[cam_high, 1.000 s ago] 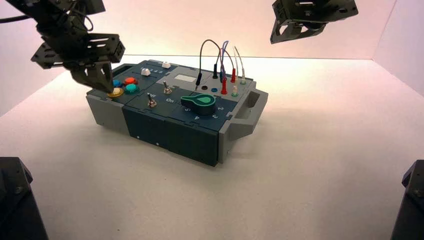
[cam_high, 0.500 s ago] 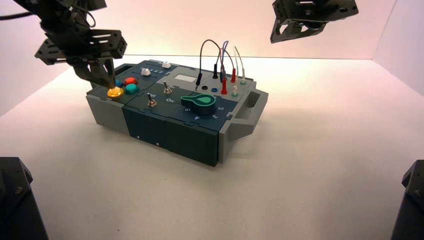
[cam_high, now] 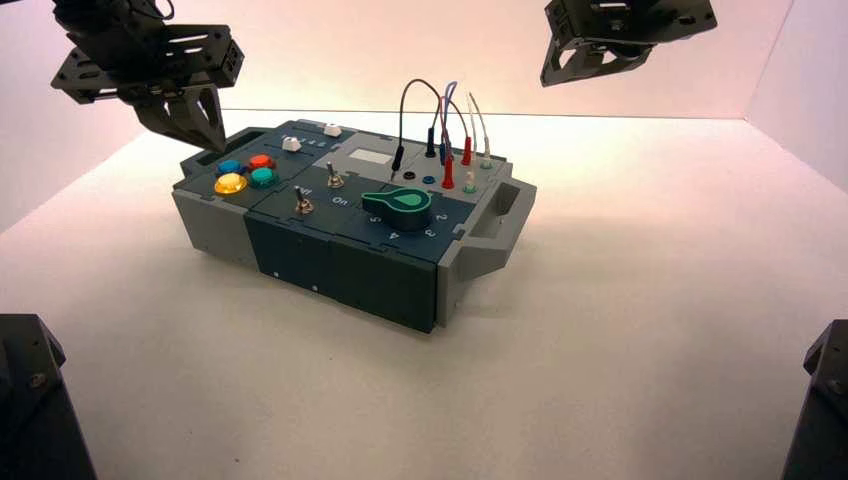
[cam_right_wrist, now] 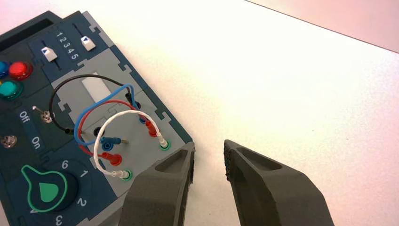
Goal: Push the yellow button with the left gripper.
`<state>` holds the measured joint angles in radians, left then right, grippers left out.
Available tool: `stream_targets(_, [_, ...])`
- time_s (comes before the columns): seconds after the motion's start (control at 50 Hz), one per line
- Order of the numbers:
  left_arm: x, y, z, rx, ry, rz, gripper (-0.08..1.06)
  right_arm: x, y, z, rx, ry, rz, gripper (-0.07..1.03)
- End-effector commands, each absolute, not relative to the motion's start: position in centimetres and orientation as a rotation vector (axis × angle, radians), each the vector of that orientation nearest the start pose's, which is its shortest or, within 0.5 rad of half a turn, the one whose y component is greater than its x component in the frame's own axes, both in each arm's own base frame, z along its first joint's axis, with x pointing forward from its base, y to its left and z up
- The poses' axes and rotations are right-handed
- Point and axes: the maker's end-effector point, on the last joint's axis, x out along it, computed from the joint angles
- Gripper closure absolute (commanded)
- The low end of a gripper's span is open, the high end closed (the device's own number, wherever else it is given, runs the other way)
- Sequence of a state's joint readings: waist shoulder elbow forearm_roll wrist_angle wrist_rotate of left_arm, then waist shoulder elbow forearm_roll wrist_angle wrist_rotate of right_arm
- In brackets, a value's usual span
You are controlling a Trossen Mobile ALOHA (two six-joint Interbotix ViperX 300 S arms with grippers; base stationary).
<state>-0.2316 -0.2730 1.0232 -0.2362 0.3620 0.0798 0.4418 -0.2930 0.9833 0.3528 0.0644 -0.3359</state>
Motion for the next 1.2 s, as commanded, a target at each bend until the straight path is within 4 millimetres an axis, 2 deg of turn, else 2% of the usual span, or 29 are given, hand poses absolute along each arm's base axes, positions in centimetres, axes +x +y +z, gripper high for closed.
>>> stream_targets(0.02, [28.4,-8.0,9.4,-0.053,1.008,-0.207,1.01,30.2,14.8,13.3,-0.131,0.706,0.438,0.61])
stream_targets(0.24, [30.0,-7.7,12.3,-0.068,0.800,-0.191,1.01,30.3,14.8,13.3,-0.131,0.704,0.438,0.61])
stream_targets(0.44, [30.5,-6.8,13.5,-0.079,0.613,-0.156,1.01,30.3,14.8,13.2,-0.132,0.707,0.438,0.61])
stream_targets(0.66, [30.1,-6.2,13.9,-0.083,0.514,-0.135,1.01,30.4,14.7,13.2,-0.133,0.700,0.432,0.60])
stream_targets(1.02, [29.1,-5.7,13.8,-0.082,0.483,-0.127,1.01,30.4,14.7,12.9,-0.133,0.703,0.429,0.60])
stream_targets(1.2, [29.2,-5.7,13.7,-0.084,0.482,-0.124,1.01,30.5,14.7,12.7,-0.136,0.707,0.428,0.61])
